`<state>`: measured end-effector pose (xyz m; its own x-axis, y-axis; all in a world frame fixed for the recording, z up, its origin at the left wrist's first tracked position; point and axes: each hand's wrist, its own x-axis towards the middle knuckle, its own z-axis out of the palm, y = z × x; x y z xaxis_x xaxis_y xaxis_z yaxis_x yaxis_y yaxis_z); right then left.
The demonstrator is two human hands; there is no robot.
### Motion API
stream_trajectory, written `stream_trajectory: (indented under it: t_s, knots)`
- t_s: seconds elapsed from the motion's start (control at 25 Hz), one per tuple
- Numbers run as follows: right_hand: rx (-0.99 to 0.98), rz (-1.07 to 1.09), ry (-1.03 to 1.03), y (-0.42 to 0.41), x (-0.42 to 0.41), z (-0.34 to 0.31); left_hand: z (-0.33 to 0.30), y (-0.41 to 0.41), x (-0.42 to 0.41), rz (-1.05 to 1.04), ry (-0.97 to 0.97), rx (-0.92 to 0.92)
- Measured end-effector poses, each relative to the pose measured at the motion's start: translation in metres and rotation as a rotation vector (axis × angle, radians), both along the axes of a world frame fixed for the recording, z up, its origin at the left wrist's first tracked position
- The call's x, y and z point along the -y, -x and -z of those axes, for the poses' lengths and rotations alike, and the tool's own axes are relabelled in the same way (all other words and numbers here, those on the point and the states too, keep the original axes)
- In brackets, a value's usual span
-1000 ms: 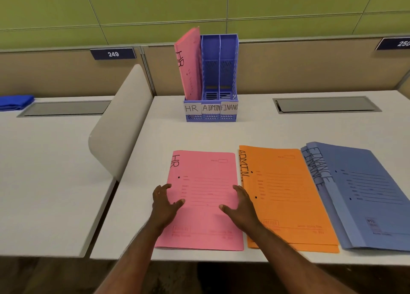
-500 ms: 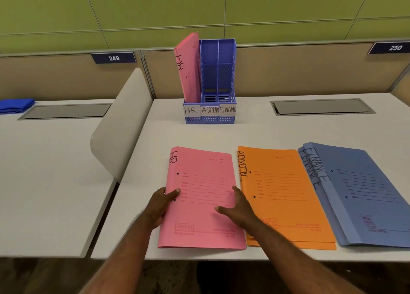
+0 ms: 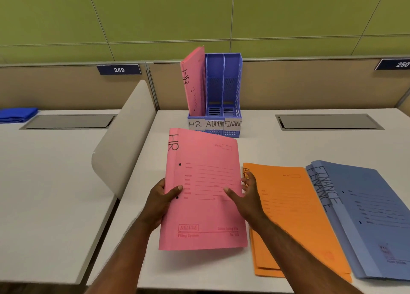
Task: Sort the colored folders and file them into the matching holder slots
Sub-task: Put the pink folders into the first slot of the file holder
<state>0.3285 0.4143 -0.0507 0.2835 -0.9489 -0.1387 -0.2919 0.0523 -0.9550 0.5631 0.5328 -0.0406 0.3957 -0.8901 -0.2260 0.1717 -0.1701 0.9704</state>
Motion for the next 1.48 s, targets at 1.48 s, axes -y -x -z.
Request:
stream_trajectory:
  t_s: [1.48]
  knots:
    - [-0.003,-0.296,0.392,-0.261,0.304,-0.265,-0.152,-0.108,0.249,-0.504,0.538,0.448]
